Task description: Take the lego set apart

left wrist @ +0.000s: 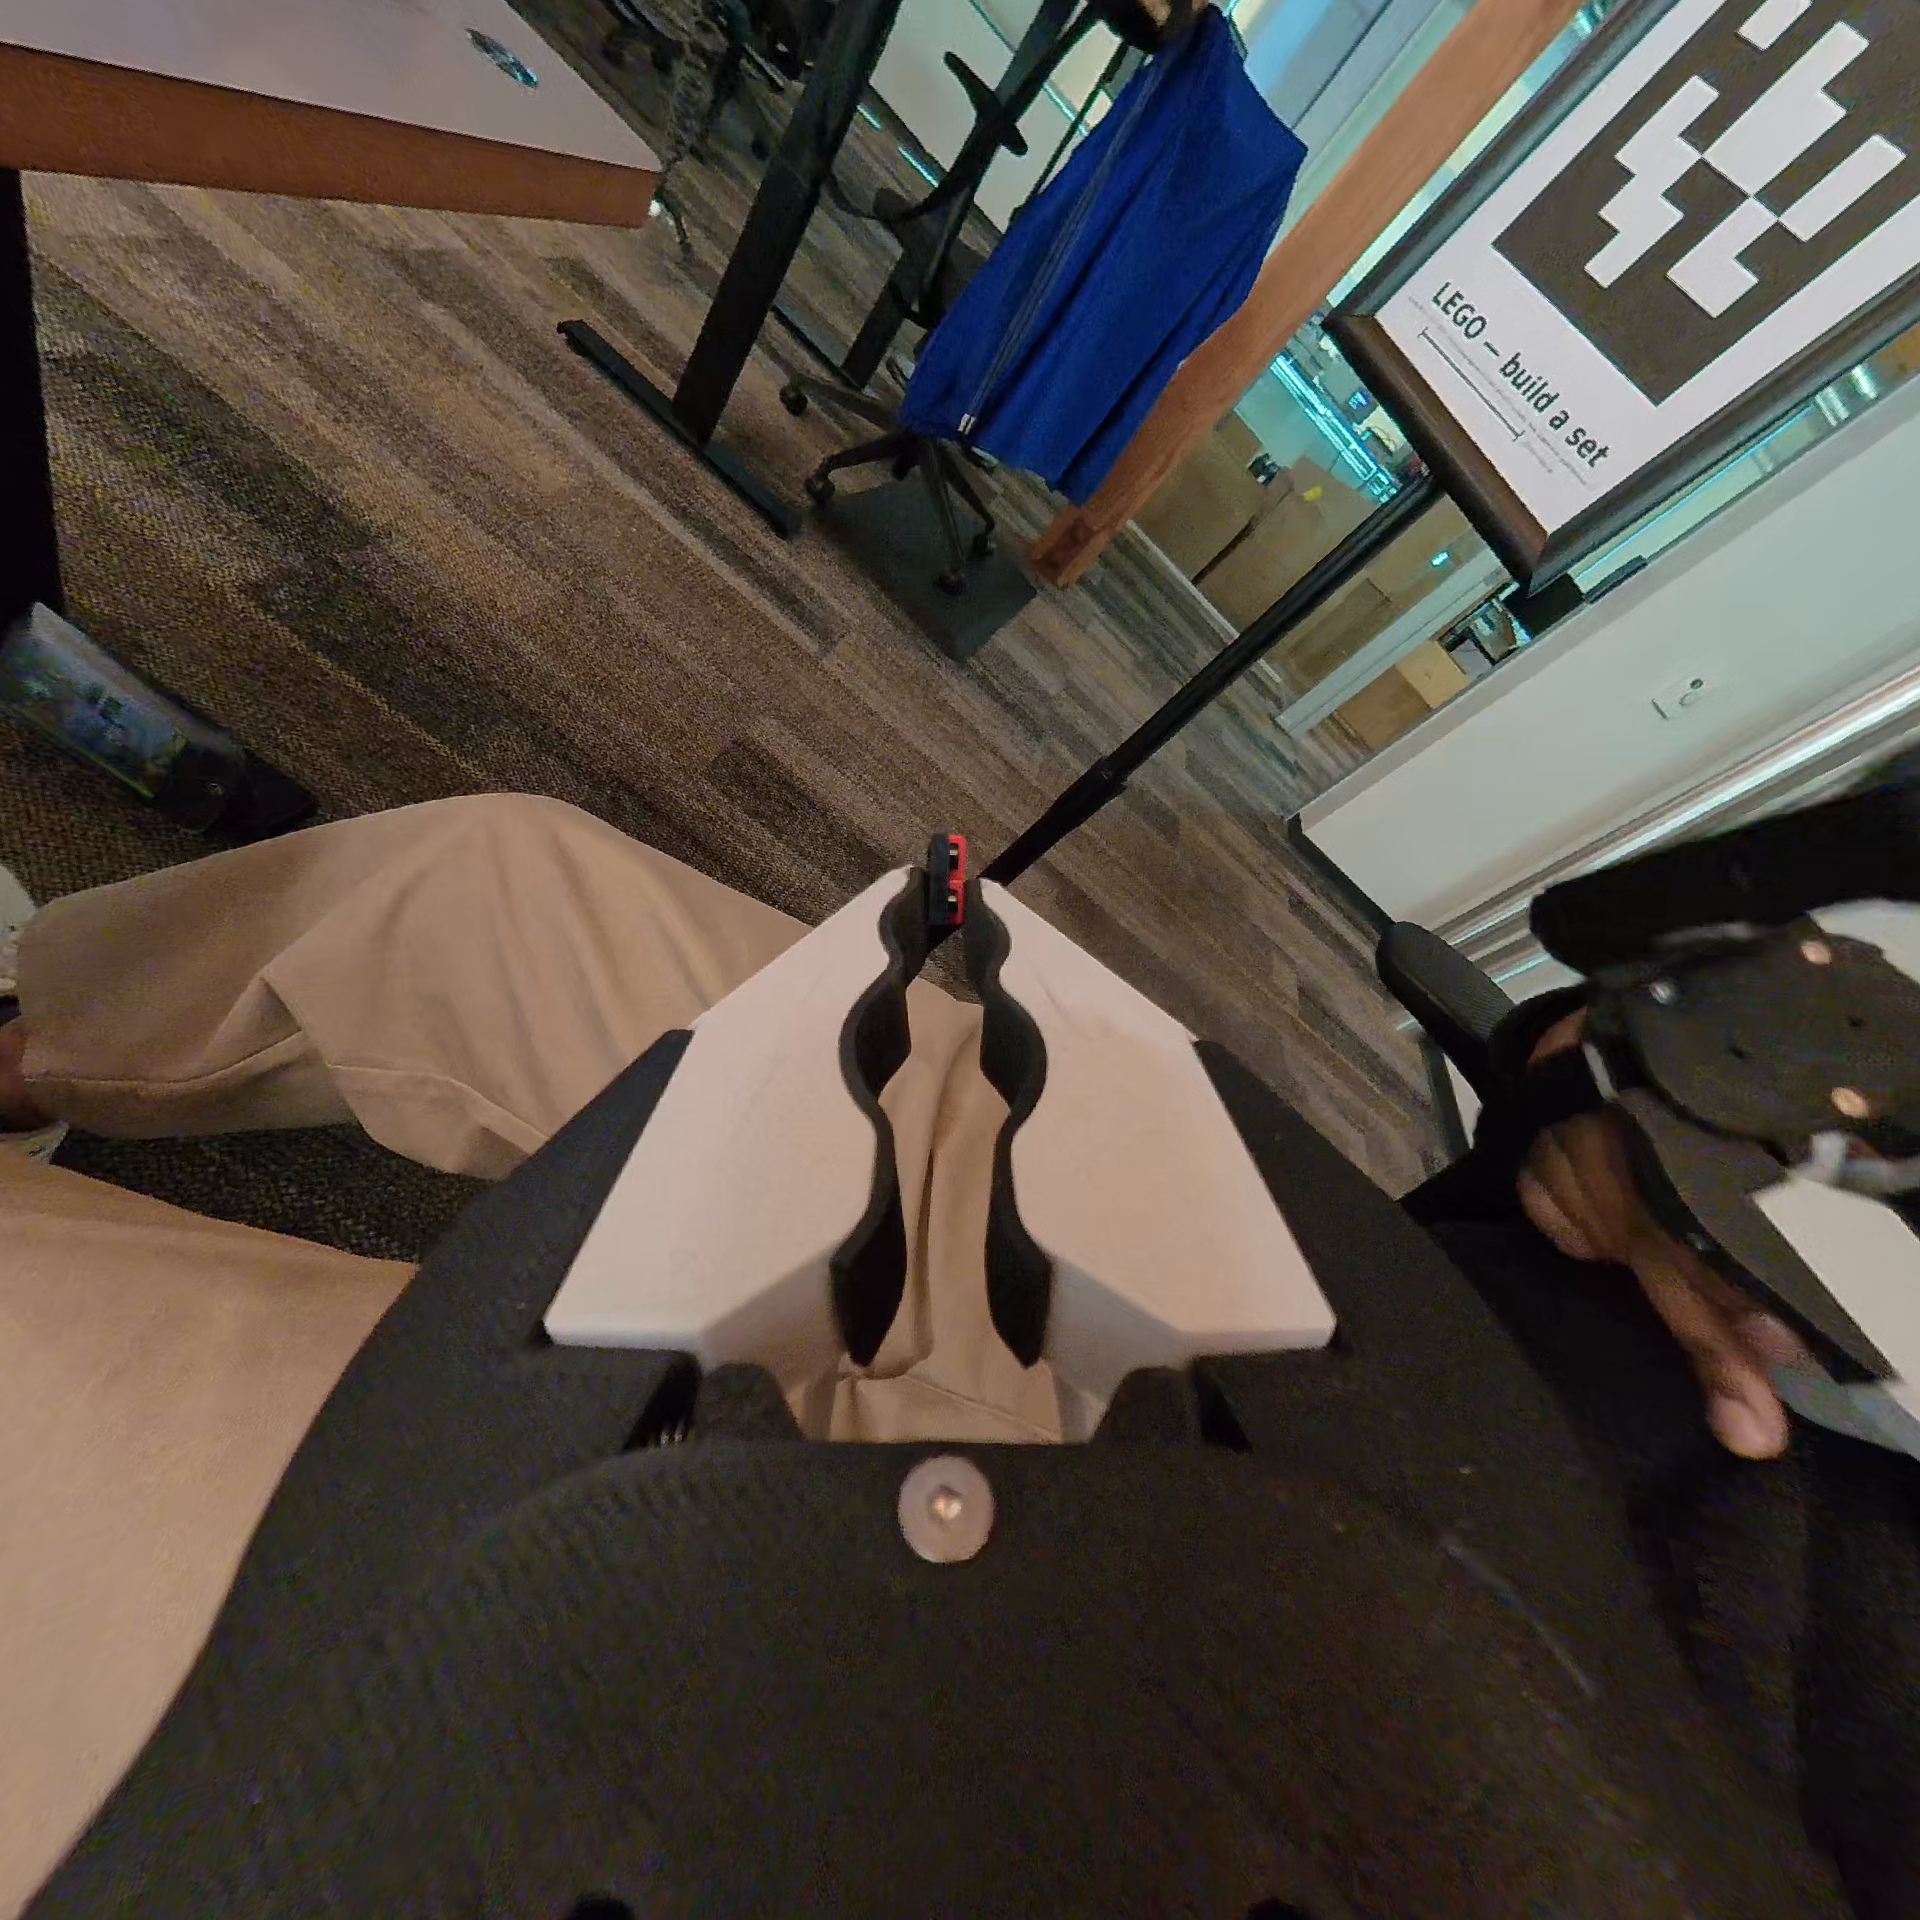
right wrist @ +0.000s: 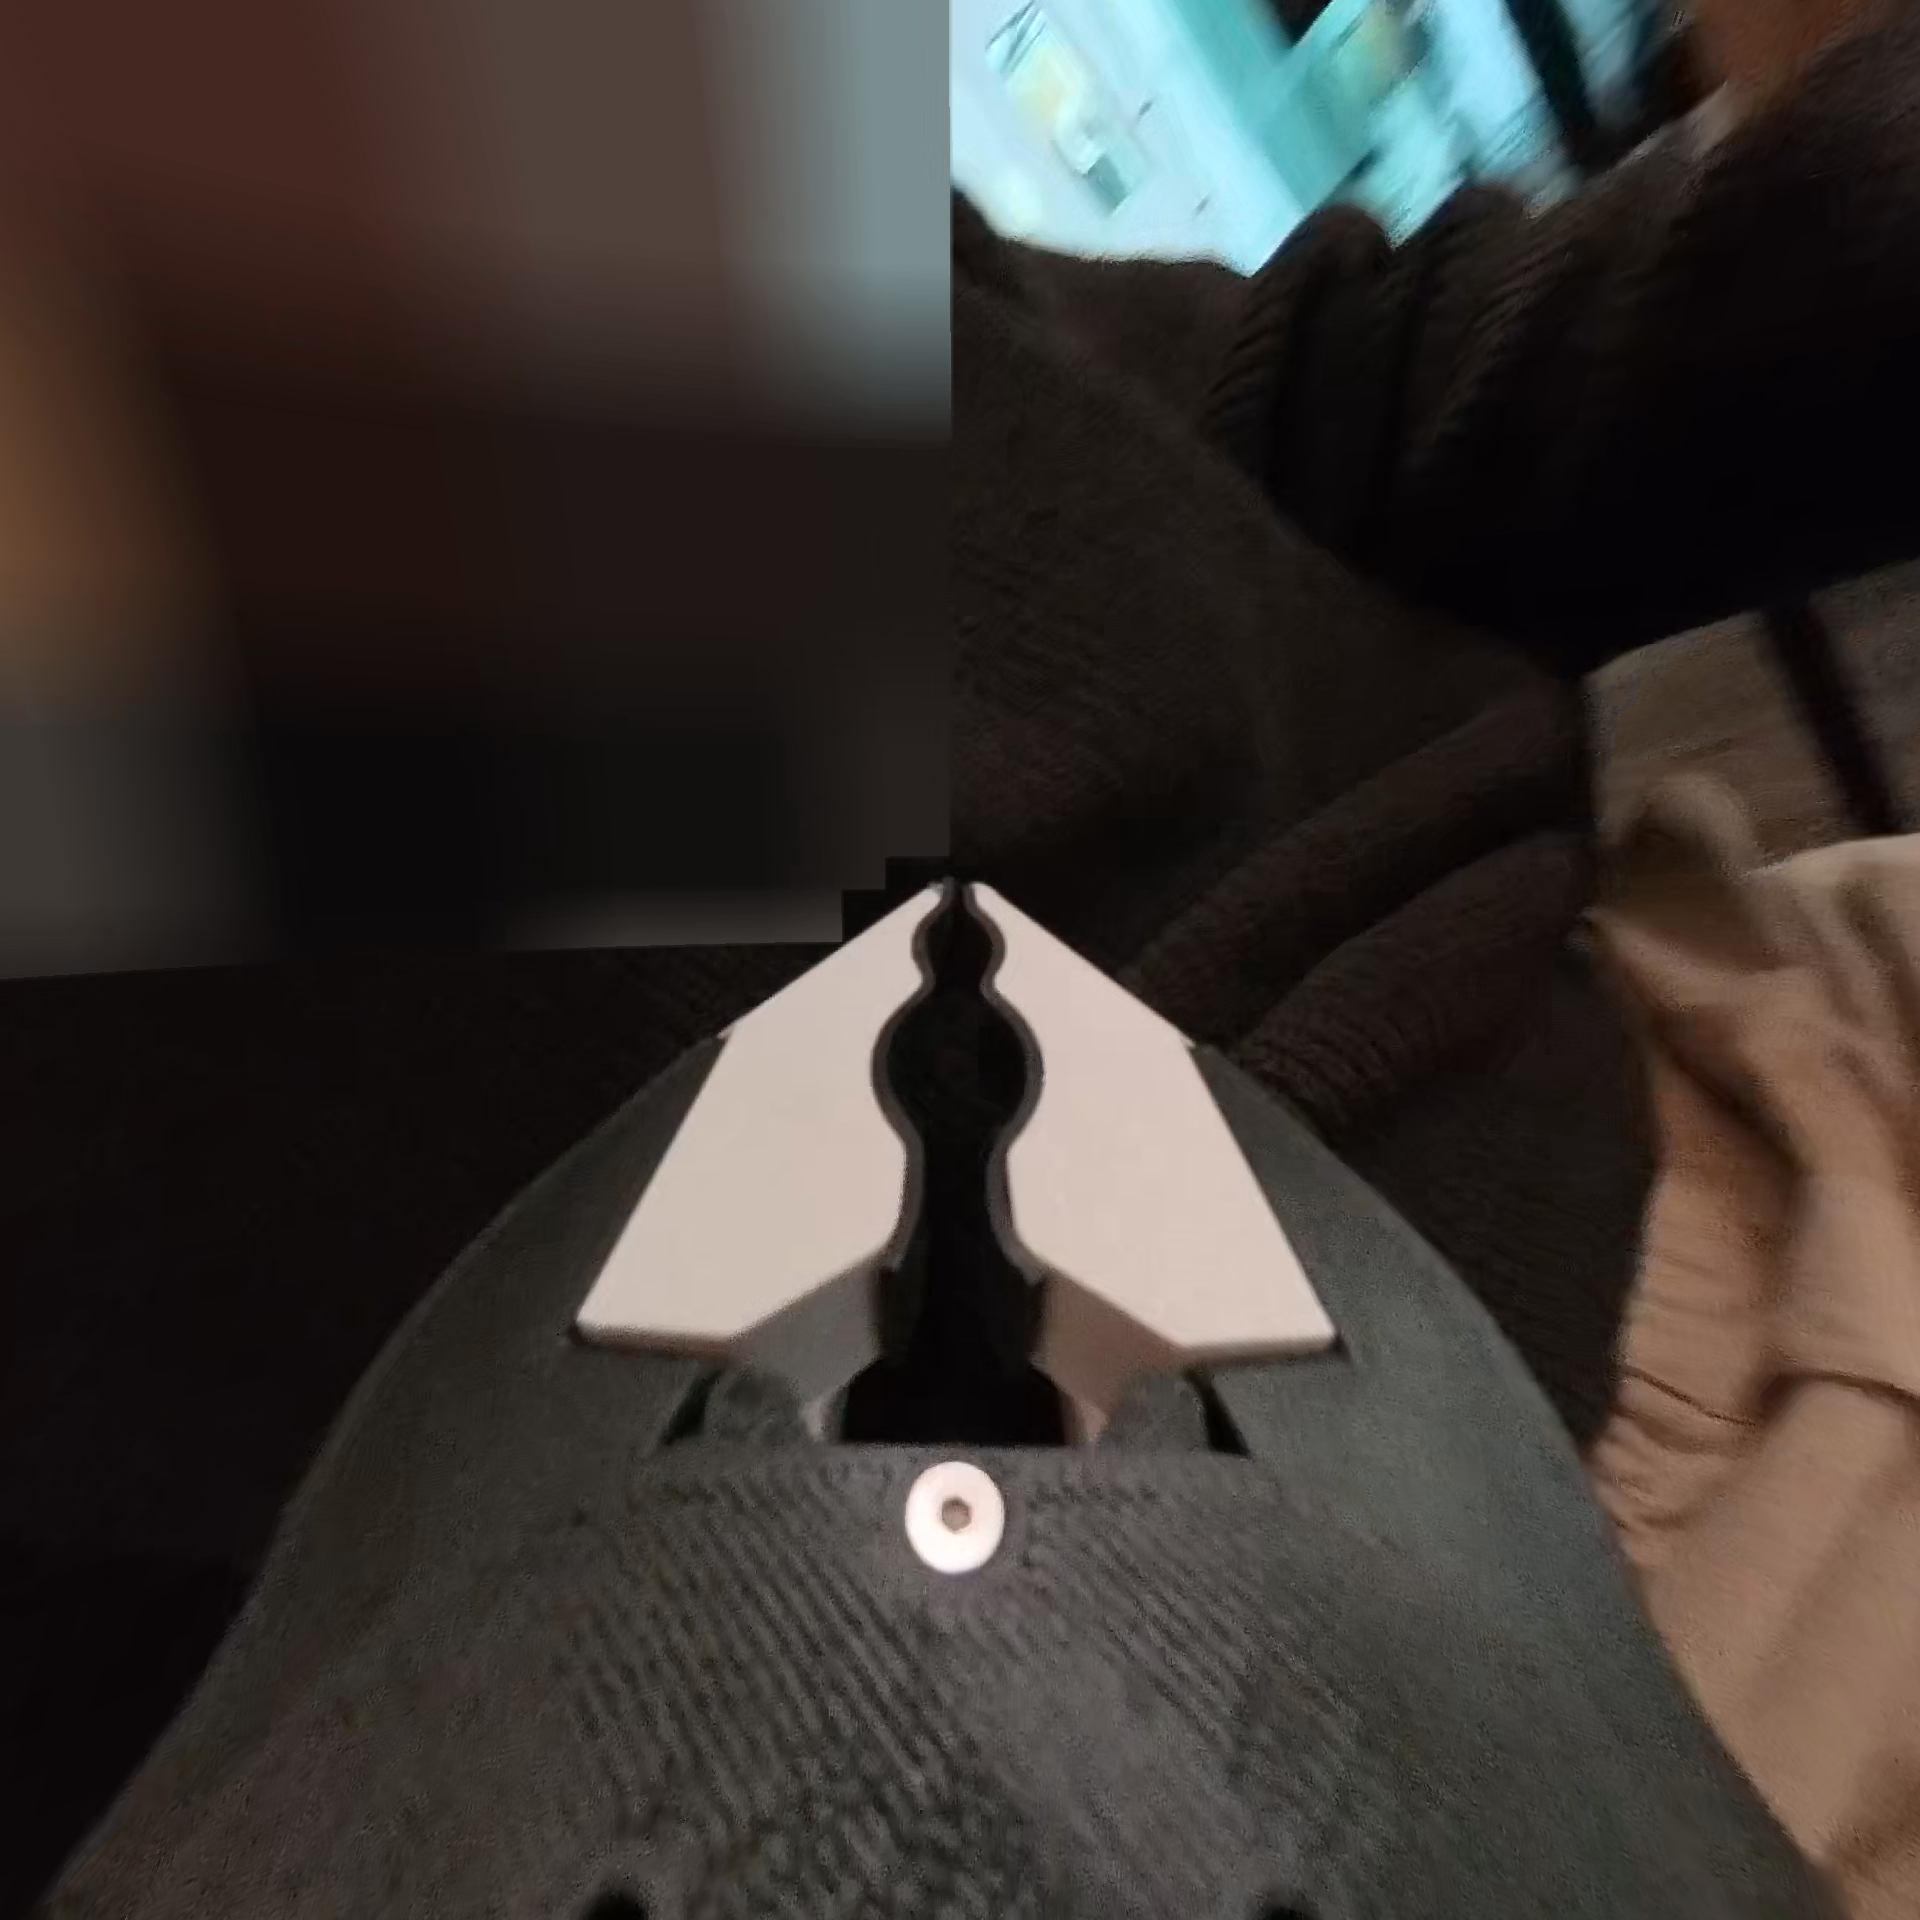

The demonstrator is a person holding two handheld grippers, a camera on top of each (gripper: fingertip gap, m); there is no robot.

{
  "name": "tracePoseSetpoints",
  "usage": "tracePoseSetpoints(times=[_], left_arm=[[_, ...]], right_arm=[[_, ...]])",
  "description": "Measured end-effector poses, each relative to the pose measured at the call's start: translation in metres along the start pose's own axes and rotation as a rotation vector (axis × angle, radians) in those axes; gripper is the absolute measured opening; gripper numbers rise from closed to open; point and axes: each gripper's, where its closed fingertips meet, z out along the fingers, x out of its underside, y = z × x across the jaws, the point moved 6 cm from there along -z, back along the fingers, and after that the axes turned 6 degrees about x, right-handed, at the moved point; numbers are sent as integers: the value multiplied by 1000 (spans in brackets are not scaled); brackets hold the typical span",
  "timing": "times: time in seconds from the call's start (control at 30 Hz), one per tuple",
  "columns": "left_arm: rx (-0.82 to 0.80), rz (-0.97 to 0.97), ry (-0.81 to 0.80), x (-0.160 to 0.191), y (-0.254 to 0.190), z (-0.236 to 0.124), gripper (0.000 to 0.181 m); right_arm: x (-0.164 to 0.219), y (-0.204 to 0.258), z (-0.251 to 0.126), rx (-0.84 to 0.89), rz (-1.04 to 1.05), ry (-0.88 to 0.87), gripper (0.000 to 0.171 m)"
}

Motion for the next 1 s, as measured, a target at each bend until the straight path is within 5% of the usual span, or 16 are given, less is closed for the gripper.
tracePoseSetpoints(times=[0.23, 0.4, 0.43, 0.47, 0.57, 0.63, 0.8, 1.0], left_arm=[[-57, 29, -69, -13, 8, -12, 3], [-162, 57, -184, -30, 24, -40, 3], [-170, 49, -192, -31, 27, -44, 3], [-176, 41, -198, -32, 31, -46, 3], [-194, 30, -194, -31, 41, -51, 3], [-211, 32, -177, -30, 48, -53, 3], [-268, 95, -69, -23, 65, -50, 4], [-295, -4, -7, -11, 102, -42, 4]], right_arm=[[-44, -78, -112, 839, 109, -598, 0], [-42, -104, -166, 1490, -217, -367, 3], [-51, -103, -170, 1585, -358, -350, 20], [-61, -100, -172, 1674, -512, -351, 32], [-82, -96, -186, 1956, -887, -445, 33], [-87, -121, -191, 1930, -875, -341, 51], [-88, -188, -246, 1812, -411, -449, 82], [-79, -238, -303, 1951, -464, -403, 82]])
